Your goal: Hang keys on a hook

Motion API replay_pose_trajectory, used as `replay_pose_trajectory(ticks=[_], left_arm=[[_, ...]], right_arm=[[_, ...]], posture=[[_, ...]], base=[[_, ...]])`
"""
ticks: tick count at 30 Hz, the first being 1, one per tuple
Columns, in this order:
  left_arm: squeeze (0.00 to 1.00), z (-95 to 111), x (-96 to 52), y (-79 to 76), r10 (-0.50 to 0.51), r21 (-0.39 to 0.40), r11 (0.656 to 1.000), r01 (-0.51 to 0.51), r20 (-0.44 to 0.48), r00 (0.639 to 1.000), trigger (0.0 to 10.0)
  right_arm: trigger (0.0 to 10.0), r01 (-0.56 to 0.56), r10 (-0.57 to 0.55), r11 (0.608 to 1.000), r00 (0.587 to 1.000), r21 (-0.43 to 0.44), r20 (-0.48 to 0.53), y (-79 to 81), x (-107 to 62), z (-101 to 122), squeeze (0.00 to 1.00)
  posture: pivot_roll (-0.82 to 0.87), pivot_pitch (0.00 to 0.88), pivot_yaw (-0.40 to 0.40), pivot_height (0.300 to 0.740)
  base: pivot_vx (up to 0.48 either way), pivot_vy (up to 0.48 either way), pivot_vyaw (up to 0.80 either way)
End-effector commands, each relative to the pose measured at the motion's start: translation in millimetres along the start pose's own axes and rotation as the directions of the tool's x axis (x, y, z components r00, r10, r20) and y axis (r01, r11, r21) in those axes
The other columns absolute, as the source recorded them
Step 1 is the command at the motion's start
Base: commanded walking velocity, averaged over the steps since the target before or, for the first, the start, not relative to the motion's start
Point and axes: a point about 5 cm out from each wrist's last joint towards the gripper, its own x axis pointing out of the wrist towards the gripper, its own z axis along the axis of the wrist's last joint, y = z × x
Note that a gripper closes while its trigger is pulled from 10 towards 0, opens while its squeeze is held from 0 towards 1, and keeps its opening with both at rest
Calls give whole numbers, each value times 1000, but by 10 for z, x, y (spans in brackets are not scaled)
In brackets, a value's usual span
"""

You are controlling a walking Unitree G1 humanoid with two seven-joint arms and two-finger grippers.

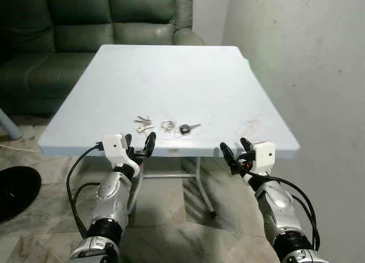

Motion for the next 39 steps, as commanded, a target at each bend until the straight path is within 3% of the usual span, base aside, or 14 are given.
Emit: replay_pose_trajectory(ticks=[1, 9, 28, 39], left_arm=[[0, 26, 7, 23, 14, 6, 1000, -14, 4, 1000, 10000], [0, 30, 7, 10, 6, 15, 1000, -6, 11, 1000, 10000], [0, 25, 14, 16, 24, 18, 1000, -24, 1, 1000, 10000], [0, 14, 42, -56, 14, 66, 998, -12, -16, 1000, 10000]], right_arm=[[10000, -9, 9, 1000, 1000, -10, 1, -14, -8, 9, 0], [10000, -11, 11, 1000, 1000, -12, -3, -19, -16, 2, 0], [10000, -20, 20, 1000, 1000, -8, 1, -20, -10, 16, 0], [10000, -19, 19, 1000, 1000, -18, 1, -31, -9, 25, 0]], posture=[[31, 0, -28, 732], [29, 0, -31, 732], [26, 0, -36, 732], [31, 0, -39, 732]], base=[[0, 480, 0], [0, 456, 0], [334, 341, 0], [0, 0, 0]])
